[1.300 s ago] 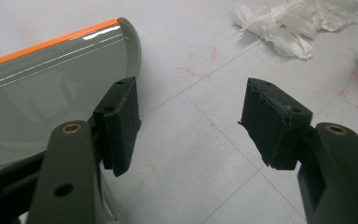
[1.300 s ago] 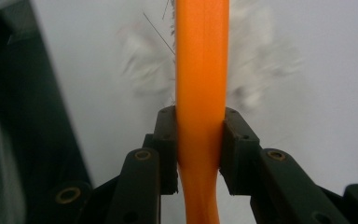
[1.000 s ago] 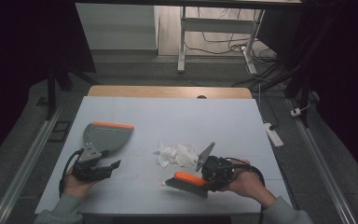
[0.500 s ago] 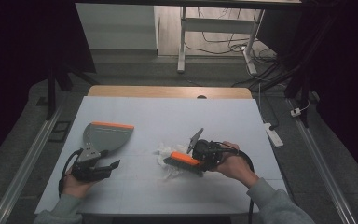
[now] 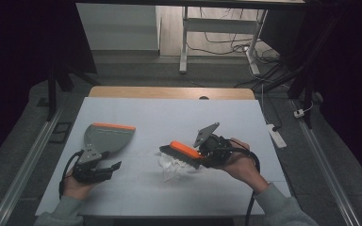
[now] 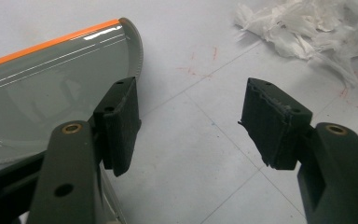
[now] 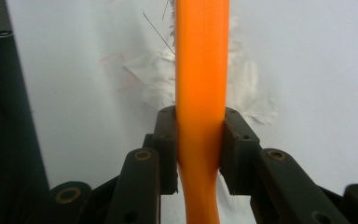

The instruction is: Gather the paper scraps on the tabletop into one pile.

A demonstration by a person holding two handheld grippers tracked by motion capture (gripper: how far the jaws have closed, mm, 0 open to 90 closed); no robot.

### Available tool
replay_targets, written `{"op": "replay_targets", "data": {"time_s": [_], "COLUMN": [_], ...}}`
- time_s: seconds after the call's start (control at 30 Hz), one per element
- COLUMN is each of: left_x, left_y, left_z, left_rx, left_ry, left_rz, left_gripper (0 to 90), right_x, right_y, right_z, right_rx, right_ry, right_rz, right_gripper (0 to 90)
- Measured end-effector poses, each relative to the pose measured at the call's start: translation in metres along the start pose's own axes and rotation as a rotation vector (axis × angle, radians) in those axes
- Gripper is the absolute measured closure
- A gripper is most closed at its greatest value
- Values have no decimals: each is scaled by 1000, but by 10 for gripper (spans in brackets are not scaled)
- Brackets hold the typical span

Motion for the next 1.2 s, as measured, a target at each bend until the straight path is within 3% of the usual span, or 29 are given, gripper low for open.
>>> {"op": "replay_targets", "data": {"time_s": [0.17, 0.33, 0.53, 0.6, 0.73, 0.83, 0.9, 1.03, 1.2], "left_x": [0, 0, 1, 1, 2, 2, 2, 2, 2], "left_y": [1, 2, 3, 4, 5, 5, 5, 4, 4], "left_z": [0, -1, -1, -1, -1, -1, -1, -1, -1], "left_rx": [-1, -3, -7, -8, -9, -8, -7, -8, -7], "left_ry": [-1, -1, -2, -2, 1, 0, 1, 2, 0], "left_rz": [0, -3, -4, -7, -9, -8, -8, -6, -6], "left_gripper": [377, 377, 377, 377, 378, 378, 378, 379, 378], "right_x": [-6, -8, -12, -19, -25, -20, -19, -17, 7], "right_y": [10, 20, 32, 29, 13, -3, -8, -5, -5], "right_z": [12, 34, 70, 78, 86, 82, 74, 46, 7], "right_rx": [-45, -121, -191, -193, -140, -114, -74, -76, -25], "right_ry": [-18, -11, 11, -4, -8, -26, -54, -133, -125], "right_rz": [-18, -21, 29, 28, 62, 114, 115, 107, 112], "right_gripper": [709, 709, 709, 709, 709, 709, 709, 709, 708]}}
Point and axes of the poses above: each handheld gripper's, and its own axes: z roughly forward along the jaws, x roughly out of its underside, y roughly to its left, the point moved 9 cm from there along z, roughly forward along the jaws, and after that the axes turned 14 degrees about -x, right-handed, at the moved point
